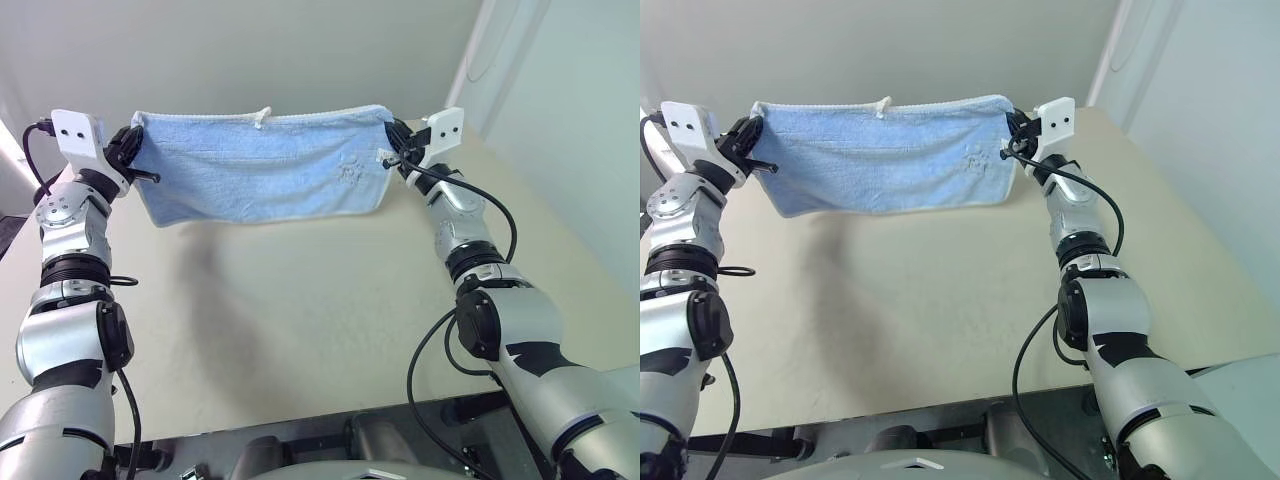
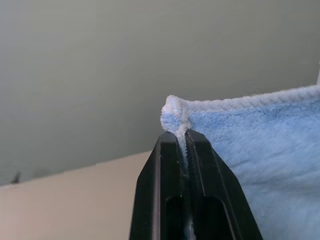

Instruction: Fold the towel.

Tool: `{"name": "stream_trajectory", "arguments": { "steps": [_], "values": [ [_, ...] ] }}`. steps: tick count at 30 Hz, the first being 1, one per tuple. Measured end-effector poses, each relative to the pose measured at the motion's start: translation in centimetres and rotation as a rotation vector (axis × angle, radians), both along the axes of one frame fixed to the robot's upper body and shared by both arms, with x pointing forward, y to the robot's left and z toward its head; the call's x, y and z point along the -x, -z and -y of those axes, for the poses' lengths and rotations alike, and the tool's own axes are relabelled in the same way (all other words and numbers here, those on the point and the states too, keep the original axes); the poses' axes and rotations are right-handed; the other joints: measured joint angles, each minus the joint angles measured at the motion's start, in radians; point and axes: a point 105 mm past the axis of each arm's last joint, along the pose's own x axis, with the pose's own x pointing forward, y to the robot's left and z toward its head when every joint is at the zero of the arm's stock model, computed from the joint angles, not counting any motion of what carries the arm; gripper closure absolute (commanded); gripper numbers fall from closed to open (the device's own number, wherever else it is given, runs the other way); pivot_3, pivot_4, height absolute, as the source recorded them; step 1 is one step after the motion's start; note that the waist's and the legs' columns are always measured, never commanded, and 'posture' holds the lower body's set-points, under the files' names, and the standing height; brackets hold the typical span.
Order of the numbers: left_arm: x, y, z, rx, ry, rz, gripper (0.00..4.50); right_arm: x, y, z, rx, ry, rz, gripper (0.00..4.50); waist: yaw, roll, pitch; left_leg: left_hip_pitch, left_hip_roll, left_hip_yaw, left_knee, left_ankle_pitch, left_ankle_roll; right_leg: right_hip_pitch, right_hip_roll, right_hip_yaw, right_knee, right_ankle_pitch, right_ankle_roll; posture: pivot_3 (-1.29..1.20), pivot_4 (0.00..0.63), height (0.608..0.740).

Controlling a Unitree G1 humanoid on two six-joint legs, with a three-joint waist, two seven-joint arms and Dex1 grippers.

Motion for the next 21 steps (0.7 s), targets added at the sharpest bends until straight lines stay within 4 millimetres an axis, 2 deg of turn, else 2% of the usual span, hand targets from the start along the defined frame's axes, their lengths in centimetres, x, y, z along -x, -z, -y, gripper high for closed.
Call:
{"name": "stream_trajectory", "arguments": {
  "steps": [4, 9, 12, 14, 17, 21],
  "values": [
    [1.4, 1.1, -0.6, -0.08, 0.026, 0.015, 4.48, 0.9, 0.8, 0.1, -0.015, -0.064, 0.027, 4.5, -0.003, 0.0, 0.0, 0.001, 0.0, 0.0, 0.0, 0.0, 0.0, 0.002, 0.0, 0.0, 0.0, 0.0, 0.0, 0.0, 0.0, 0.74],
    [5.2, 6.3, -0.9, -0.188, 0.128, -0.062, 4.48, 3.4, 5.0, 0.6, -0.035, -0.209, -0.021, 4.5, -0.003, 0.001, -0.001, 0.001, 0.0, -0.001, 0.001, 0.0, 0.0, 0.001, -0.001, 0.0, 0.003, 0.0, 0.0, 0.0, 0.0, 0.74],
    [7.8, 8.5, -1.1, -0.221, 0.17, -0.099, 4.48, 4.8, 6.3, 1.3, -0.075, -0.279, -0.05, 4.5, 0.001, 0.001, -0.001, 0.002, 0.001, -0.001, 0.002, 0.0, 0.0, 0.001, -0.002, 0.0, 0.004, 0.0, 0.0, 0.0, 0.0, 0.74],
    [10.4, 9.6, -1.3, -0.228, 0.2, -0.123, 4.48, 6.9, 6.9, 2.1, -0.097, -0.37, -0.074, 4.5, 0.003, 0.001, -0.001, 0.002, 0.002, -0.001, 0.002, 0.0, 0.0, 0.002, -0.002, -0.001, 0.005, 0.0, 0.0, 0.0, 0.0, 0.74],
    [13.0, 10.8, -1.7, -0.191, 0.215, -0.184, 4.48, 9.7, 8.4, 3.2, -0.094, -0.453, -0.161, 4.5, 0.019, 0.001, -0.001, 0.003, 0.002, 0.0, 0.003, 0.0, 0.0, 0.002, -0.002, -0.001, 0.004, 0.0, 0.0, 0.0, 0.0, 0.74],
    [17.0, 11.9, -2.0, -0.128, 0.24, -0.278, 4.48, 13.8, 10.7, 4.1, -0.079, -0.567, -0.332, 4.5, 0.033, 0.002, -0.001, 0.006, 0.004, 0.003, 0.003, 0.0, 0.0, 0.005, -0.002, -0.002, 0.004, -0.001, -0.001, 0.0, 0.0, 0.74]
  ]
}}
